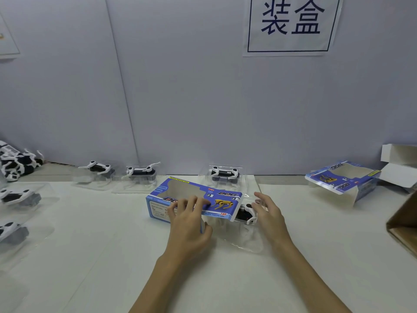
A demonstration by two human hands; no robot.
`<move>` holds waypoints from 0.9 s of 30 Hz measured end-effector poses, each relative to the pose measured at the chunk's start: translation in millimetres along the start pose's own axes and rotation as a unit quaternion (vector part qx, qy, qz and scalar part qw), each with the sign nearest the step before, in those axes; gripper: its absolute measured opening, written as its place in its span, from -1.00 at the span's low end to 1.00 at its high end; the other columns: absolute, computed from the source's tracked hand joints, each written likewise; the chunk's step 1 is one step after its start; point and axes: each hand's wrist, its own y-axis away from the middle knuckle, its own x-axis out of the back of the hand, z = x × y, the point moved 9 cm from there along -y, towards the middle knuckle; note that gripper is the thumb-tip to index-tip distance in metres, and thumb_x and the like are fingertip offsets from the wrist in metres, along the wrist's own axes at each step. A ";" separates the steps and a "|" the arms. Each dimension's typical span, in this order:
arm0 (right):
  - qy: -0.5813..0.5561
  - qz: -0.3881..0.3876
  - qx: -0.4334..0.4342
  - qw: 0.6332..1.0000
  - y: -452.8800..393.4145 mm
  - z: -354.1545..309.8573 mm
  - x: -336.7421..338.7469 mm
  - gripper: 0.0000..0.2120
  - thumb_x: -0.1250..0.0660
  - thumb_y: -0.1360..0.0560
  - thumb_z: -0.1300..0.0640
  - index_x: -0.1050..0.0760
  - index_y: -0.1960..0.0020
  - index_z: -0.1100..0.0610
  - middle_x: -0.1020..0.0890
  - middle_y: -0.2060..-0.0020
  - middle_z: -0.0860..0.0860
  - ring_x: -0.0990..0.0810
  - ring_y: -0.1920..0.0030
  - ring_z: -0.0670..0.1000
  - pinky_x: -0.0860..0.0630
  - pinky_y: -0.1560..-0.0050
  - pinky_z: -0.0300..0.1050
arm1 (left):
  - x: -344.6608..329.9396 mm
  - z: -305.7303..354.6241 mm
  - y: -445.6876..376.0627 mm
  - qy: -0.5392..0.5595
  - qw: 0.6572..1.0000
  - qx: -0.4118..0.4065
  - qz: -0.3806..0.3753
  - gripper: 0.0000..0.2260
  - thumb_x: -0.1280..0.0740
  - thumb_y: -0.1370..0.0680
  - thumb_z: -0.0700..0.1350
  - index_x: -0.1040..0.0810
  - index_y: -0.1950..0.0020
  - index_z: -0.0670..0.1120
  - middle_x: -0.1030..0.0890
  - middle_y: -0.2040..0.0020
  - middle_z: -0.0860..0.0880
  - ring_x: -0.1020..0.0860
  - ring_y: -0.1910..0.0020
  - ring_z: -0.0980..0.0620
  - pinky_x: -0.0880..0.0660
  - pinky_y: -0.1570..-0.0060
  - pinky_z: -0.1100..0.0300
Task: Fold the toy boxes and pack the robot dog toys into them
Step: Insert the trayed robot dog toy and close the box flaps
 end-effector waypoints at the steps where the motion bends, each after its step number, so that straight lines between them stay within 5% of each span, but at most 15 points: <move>1: 0.001 0.003 0.003 1.000 0.0 -1.0 0.9 -0.63 -0.25 -0.67 0.23 -0.50 -0.45 0.05 -0.54 -0.29 0.06 -0.55 -0.03 -0.11 -0.42 0.27 -0.53 | -0.7 0.4 0.3 -0.004 1.000 0.000 -0.001 -0.60 -0.31 -0.39 -0.04 -0.55 -0.24 0.03 -0.53 -0.14 0.10 -0.46 -0.21 0.00 -0.14 -0.31 0.06; 11: -0.004 -0.001 0.005 1.000 7.7 -4.3 -2.1 -0.74 -0.28 -0.65 0.18 -0.58 -0.25 -0.07 -0.62 -0.14 -0.03 -0.56 0.01 -0.23 -0.47 0.08 -0.23 | 0.6 5.9 2.6 -0.040 0.998 0.023 0.045 -0.57 -0.25 -0.32 -0.18 -0.57 -0.17 0.00 -0.56 -0.06 0.09 -0.52 -0.10 -0.07 -0.25 -0.28 -0.02; 19: -0.031 -0.026 -0.003 0.999 5.2 0.0 -2.4 -0.71 -0.31 -0.62 0.26 -0.57 -0.23 -0.05 -0.64 -0.16 -0.06 -0.61 -0.05 -0.14 -0.49 0.07 -0.18 | -3.6 -1.3 5.6 -0.026 1.000 0.013 0.000 -0.41 -0.35 -0.41 0.05 -0.48 -0.45 -0.01 -0.47 -0.43 0.08 -0.38 -0.45 -0.03 -0.03 -0.54 0.01; 24: -0.035 -0.041 -0.011 0.998 1.7 2.5 -4.2 -0.64 -0.26 -0.59 0.34 -0.58 -0.22 -0.05 -0.65 -0.19 -0.02 -0.60 -0.15 -0.08 -0.54 -0.20 0.01 | -10.6 -5.1 2.6 -0.054 0.998 0.029 -0.033 -0.40 -0.39 -0.46 0.11 -0.41 -0.50 0.10 -0.26 -0.61 0.07 -0.15 -0.62 -0.08 0.02 -0.55 -0.02; 27: -0.043 -0.056 -0.013 0.997 -0.2 2.3 -5.6 -0.64 -0.26 -0.59 0.36 -0.59 -0.21 -0.02 -0.65 -0.20 -0.02 -0.59 -0.24 -0.05 -0.51 -0.34 0.11 | -8.6 -8.2 2.5 -0.044 0.998 0.027 -0.031 -0.40 -0.40 -0.41 0.09 -0.45 -0.46 0.09 -0.39 -0.53 0.15 -0.24 -0.57 -0.06 -0.03 -0.53 0.00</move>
